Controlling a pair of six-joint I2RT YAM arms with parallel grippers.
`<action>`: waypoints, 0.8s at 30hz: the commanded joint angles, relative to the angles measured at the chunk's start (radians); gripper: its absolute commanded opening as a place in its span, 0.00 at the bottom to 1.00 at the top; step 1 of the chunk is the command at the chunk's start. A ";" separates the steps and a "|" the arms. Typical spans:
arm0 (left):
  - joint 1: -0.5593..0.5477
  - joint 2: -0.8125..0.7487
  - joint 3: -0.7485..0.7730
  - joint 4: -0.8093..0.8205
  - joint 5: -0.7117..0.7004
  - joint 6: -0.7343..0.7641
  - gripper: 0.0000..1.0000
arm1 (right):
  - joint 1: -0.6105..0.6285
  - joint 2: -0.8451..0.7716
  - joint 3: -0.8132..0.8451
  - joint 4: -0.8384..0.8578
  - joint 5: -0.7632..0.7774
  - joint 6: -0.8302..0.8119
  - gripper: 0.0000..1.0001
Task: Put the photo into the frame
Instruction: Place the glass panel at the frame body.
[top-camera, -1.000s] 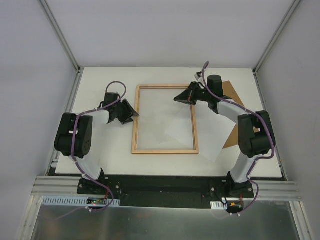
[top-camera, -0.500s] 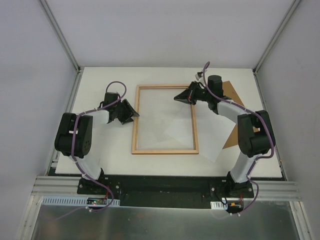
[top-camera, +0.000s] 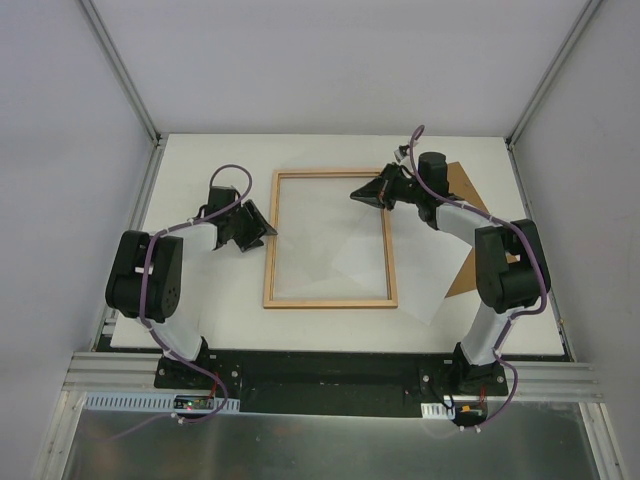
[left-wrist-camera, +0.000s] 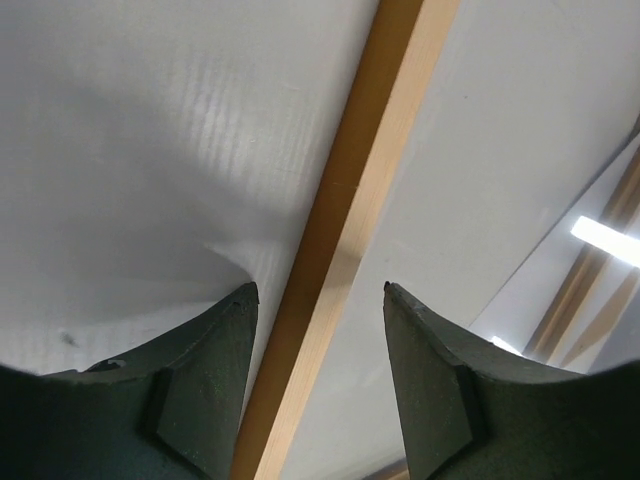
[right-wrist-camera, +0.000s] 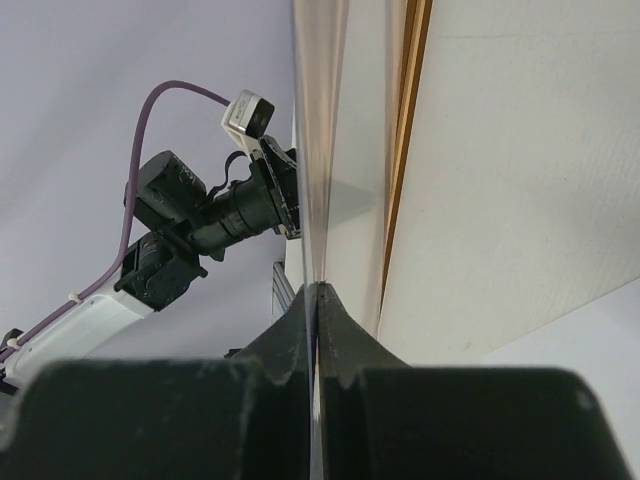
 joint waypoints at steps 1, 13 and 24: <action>-0.006 -0.049 -0.042 -0.109 -0.129 0.035 0.52 | -0.005 -0.003 0.003 0.088 -0.009 0.027 0.01; -0.009 -0.014 -0.033 -0.131 -0.115 0.041 0.34 | -0.006 0.006 -0.008 0.112 0.001 0.047 0.01; -0.011 0.009 -0.020 -0.141 -0.120 0.045 0.25 | -0.007 0.003 -0.017 0.119 0.012 0.052 0.01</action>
